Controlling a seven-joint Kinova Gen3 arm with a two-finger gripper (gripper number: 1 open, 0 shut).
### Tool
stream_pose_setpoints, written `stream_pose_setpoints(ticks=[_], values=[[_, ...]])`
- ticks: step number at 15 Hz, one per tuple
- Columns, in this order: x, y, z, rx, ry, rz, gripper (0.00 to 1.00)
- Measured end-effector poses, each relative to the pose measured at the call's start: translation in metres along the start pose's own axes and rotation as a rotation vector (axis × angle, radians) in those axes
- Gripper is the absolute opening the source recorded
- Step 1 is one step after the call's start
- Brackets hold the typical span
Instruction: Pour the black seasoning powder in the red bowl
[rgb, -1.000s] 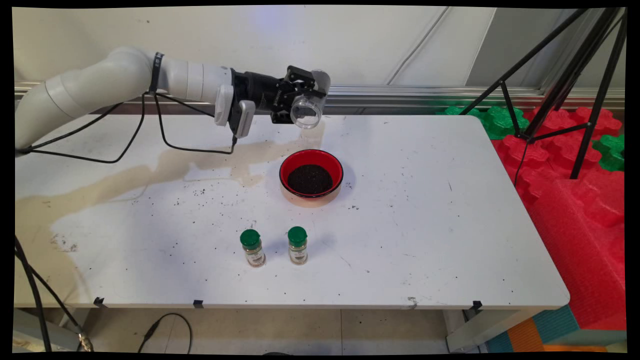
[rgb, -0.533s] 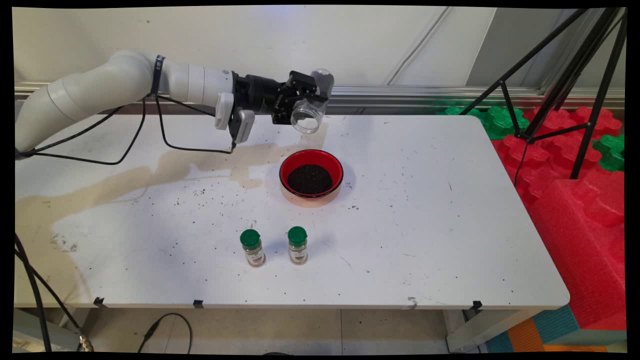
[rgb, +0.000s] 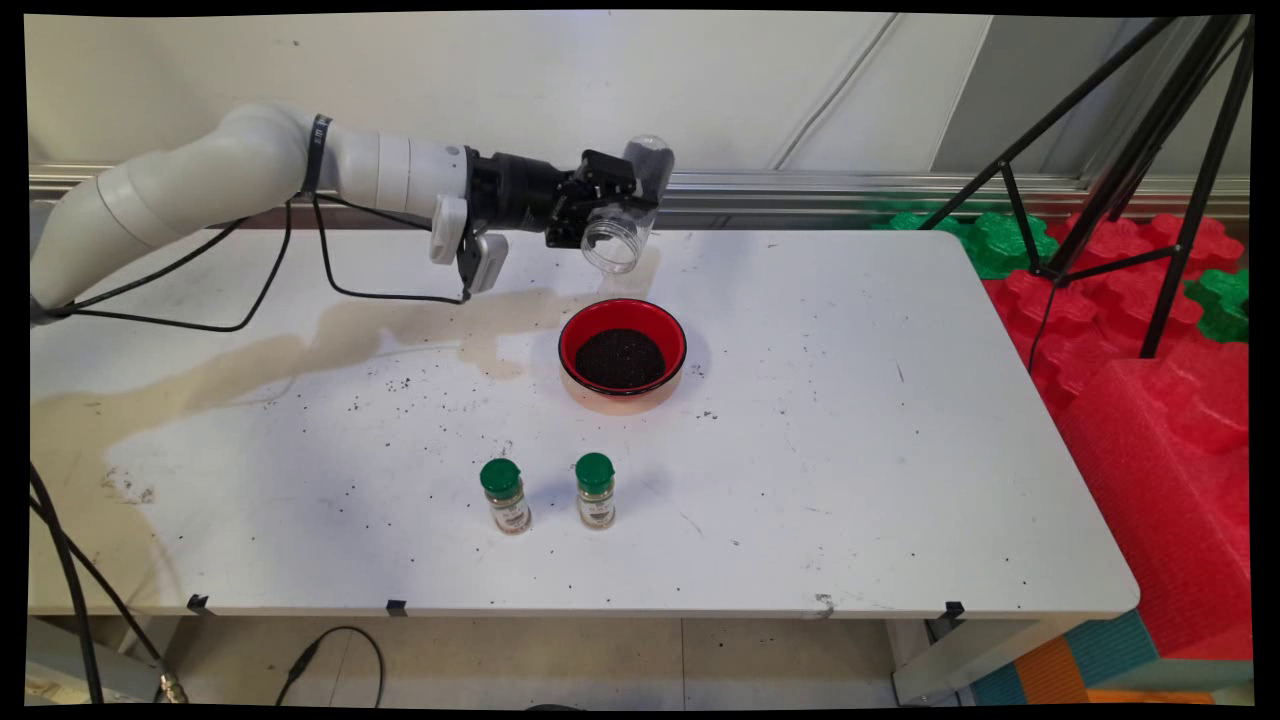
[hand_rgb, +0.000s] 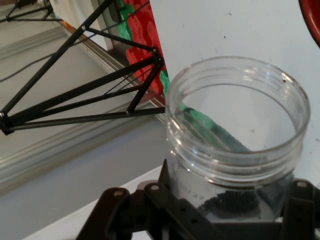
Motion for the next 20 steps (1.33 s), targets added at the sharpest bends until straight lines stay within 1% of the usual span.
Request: stream_pose_setpoints(ticks=[13, 20], values=[[0.006, -0.003, 0.001, 0.033, 0.004, 0.239, 0.0], [0.011, -0.005, 0.0, 0.054, 0.009, 0.334, 0.0]])
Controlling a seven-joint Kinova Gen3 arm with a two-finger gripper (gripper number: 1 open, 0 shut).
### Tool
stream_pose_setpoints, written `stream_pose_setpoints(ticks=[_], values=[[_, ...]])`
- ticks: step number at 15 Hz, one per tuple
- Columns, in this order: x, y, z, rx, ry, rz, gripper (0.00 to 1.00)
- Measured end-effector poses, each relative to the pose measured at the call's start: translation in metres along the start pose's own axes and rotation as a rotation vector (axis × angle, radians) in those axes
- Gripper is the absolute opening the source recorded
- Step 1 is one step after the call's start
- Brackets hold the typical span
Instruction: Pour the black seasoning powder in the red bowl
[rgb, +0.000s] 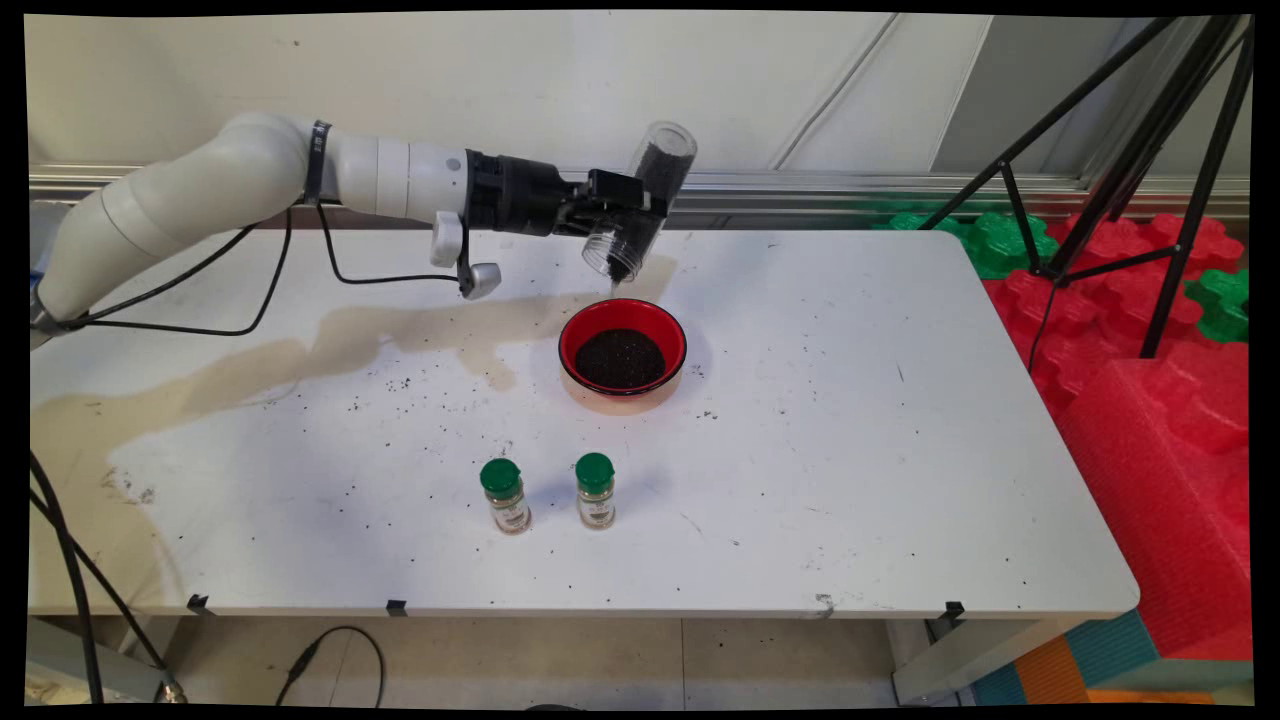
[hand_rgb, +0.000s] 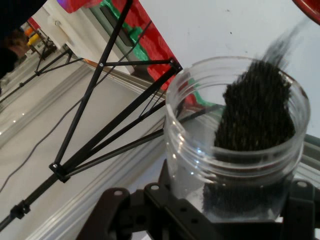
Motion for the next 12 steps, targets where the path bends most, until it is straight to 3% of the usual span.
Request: stream_pose_setpoints(ticks=[12], values=[[0.0032, -0.0028, 0.0015, 0.019, -0.011, 0.106, 0.0]])
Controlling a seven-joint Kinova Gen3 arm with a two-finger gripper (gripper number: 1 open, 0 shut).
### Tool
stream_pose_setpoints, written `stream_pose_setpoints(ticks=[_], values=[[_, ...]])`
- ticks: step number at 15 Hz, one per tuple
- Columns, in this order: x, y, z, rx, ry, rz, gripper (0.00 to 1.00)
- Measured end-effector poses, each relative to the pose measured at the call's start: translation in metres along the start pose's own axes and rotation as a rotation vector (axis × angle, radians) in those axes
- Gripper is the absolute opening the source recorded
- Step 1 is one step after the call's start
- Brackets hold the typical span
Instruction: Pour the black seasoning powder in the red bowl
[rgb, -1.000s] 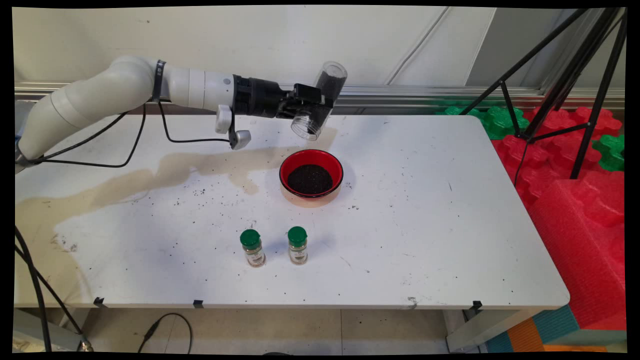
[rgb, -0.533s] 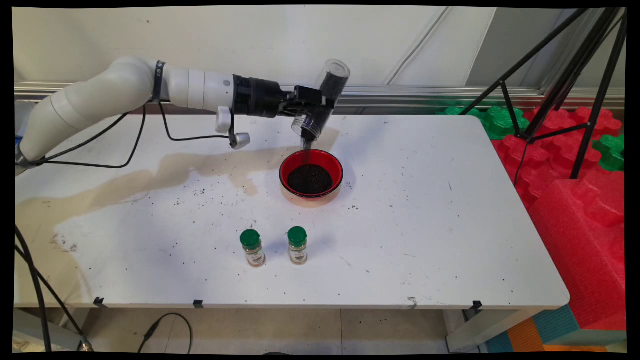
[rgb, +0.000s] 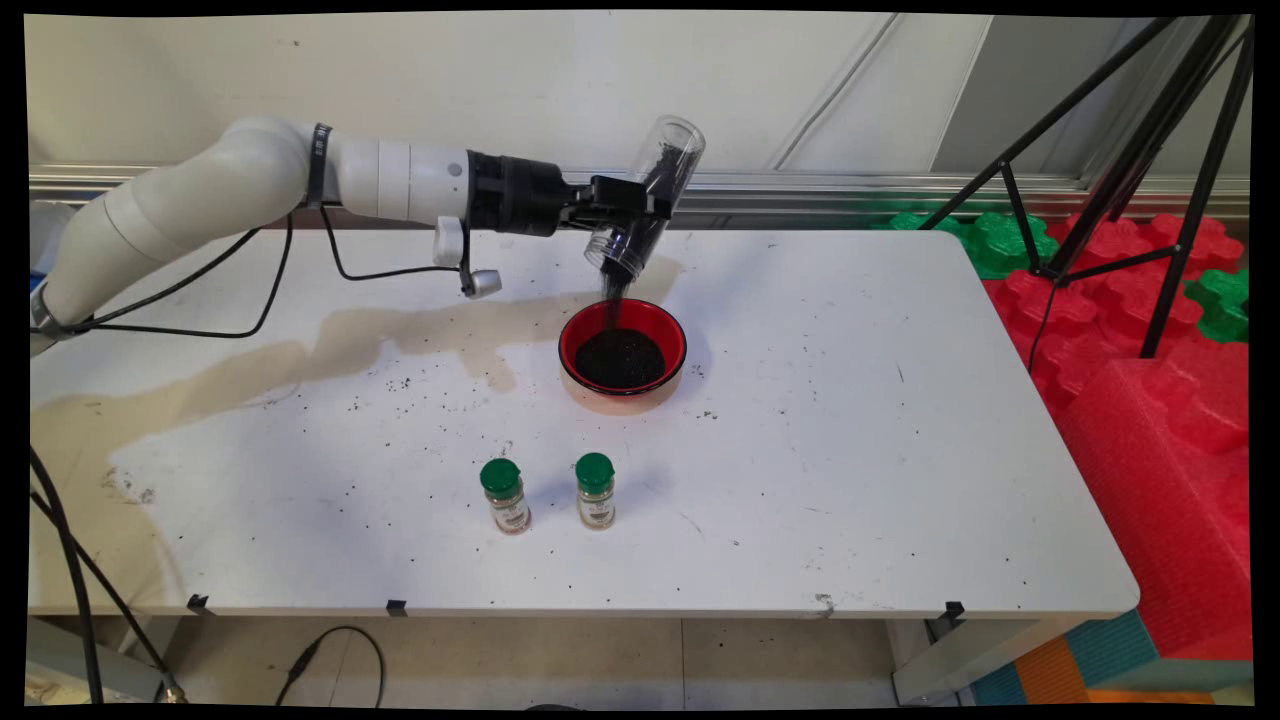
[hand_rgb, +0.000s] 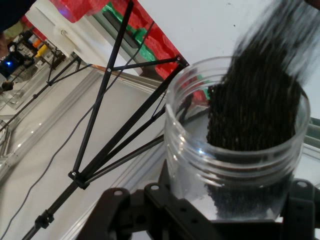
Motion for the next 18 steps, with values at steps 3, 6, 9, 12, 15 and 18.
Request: stream_pose_setpoints(ticks=[3, 6, 9, 12, 15, 18], values=[[0.0007, -0.0006, 0.0012, 0.003, -0.003, 0.018, 0.0], [0.001, -0.001, 0.002, 0.006, -0.006, 0.031, 0.0], [0.0011, -0.0011, 0.0027, 0.007, -0.009, 0.043, 0.0], [0.0012, -0.0008, 0.0032, 0.009, -0.013, 0.059, 0.0], [0.0011, -0.0003, 0.0033, 0.01, -0.014, 0.072, 0.0], [0.0012, 0.0001, 0.0031, 0.012, -0.015, 0.094, 0.0]])
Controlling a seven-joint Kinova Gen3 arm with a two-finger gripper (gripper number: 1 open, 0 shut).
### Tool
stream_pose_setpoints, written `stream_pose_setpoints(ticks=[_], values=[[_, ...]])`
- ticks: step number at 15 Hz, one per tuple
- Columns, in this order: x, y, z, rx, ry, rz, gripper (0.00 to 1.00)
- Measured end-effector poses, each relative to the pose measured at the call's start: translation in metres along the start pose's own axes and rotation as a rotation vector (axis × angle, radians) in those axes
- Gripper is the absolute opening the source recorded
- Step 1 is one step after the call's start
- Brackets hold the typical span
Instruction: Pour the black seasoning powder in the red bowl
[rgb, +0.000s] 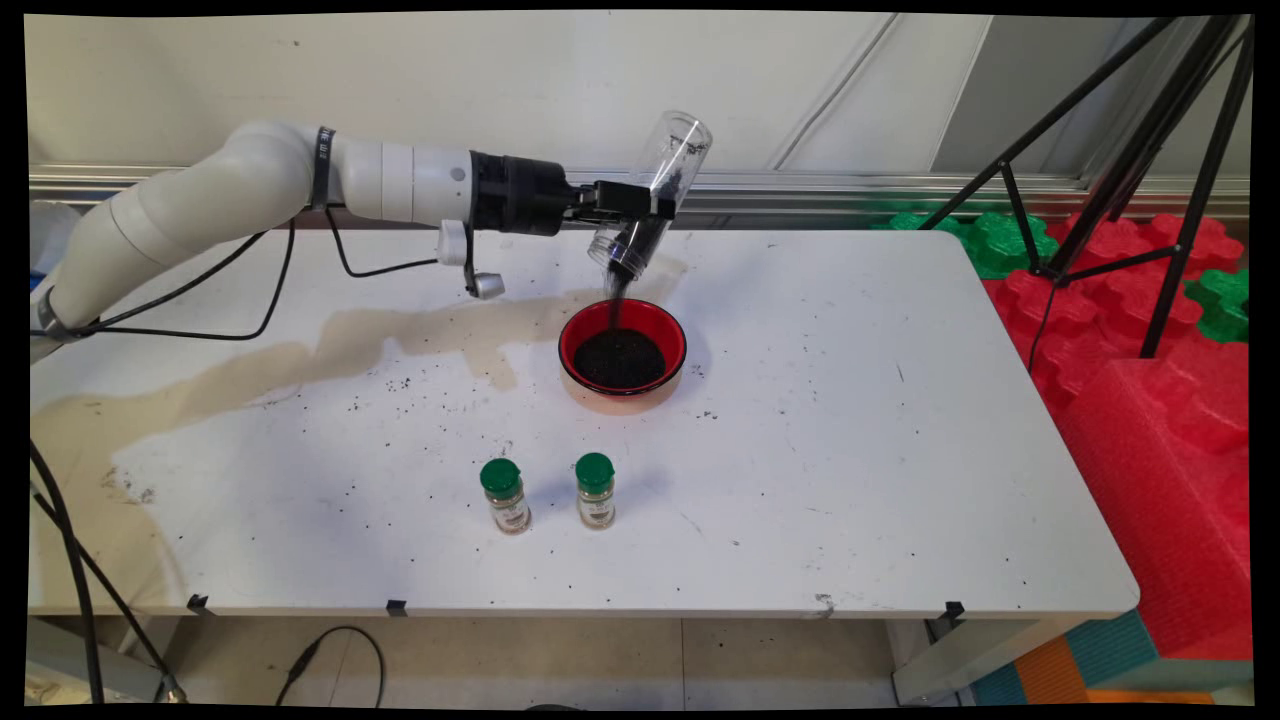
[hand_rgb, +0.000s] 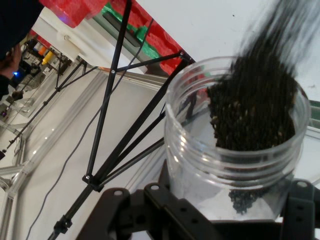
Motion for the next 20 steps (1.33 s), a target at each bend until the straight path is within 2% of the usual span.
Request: stream_pose_setpoints(ticks=[20], values=[[0.0017, -0.0004, -0.0018, 0.019, 0.001, 0.169, 0.0]])
